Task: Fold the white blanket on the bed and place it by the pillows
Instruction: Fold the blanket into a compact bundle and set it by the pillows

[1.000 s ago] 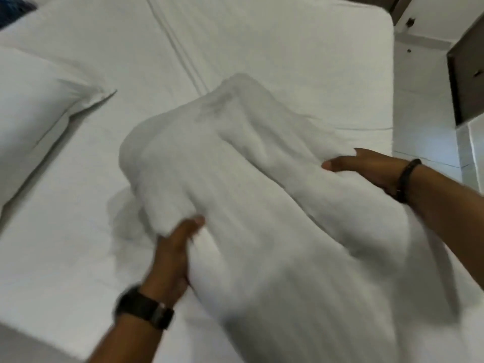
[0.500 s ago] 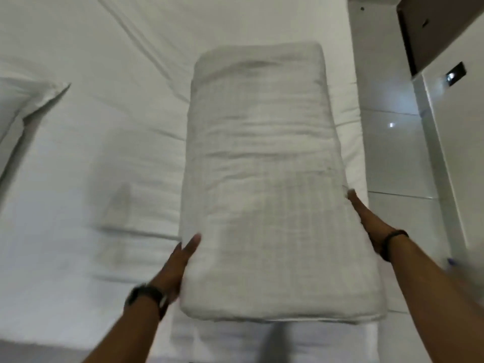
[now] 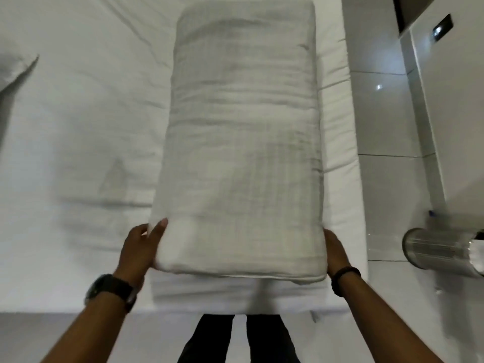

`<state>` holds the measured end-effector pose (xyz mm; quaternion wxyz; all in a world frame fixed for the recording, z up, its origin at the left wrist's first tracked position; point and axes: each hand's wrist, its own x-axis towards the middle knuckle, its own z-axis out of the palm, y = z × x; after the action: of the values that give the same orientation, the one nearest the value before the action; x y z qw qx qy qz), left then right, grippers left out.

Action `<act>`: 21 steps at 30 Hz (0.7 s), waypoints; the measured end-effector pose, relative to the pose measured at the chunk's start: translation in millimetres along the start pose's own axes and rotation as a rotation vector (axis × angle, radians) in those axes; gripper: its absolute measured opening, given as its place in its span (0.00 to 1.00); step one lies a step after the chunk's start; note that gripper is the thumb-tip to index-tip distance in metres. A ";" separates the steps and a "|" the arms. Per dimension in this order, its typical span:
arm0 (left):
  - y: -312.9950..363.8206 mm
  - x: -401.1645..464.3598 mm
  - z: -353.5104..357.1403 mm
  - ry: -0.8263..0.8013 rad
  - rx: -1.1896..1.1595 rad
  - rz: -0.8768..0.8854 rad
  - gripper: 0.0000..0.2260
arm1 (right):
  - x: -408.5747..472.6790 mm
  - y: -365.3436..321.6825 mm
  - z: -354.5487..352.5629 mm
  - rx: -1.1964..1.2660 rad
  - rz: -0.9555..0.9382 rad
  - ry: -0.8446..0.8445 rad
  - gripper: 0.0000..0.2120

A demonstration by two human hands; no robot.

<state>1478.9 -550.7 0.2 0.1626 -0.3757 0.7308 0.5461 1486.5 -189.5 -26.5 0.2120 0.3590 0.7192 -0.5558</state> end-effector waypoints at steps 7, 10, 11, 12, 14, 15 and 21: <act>-35.5 -45.1 27.7 0.008 0.873 1.046 0.41 | -54.7 12.1 2.1 -0.672 -0.812 0.137 0.48; -6.7 -32.7 43.4 -0.036 1.005 1.128 0.41 | -35.0 -10.6 -5.7 -0.822 -0.933 0.165 0.31; 6.9 -33.5 47.0 -0.030 1.002 1.150 0.42 | -32.4 -19.8 -12.6 -0.825 -0.995 0.198 0.28; 17.1 -35.5 51.0 -0.012 0.985 1.195 0.41 | -29.4 -25.0 -21.5 -0.827 -1.048 0.222 0.27; 21.5 -50.2 62.9 0.042 0.976 1.272 0.36 | -27.3 -28.1 -40.3 -0.857 -1.155 0.268 0.24; 14.3 -56.9 71.6 0.075 1.003 1.284 0.35 | -23.8 -23.5 -49.1 -0.879 -1.166 0.276 0.22; -45.0 -73.4 110.4 -0.119 1.245 0.971 0.32 | -15.2 30.1 -53.6 -1.158 -0.770 0.039 0.39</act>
<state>1541.3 -427.2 -21.4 0.1251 0.1750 0.9744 0.0658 1524.1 -139.0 -19.5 0.1441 -0.0825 0.9798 -0.1118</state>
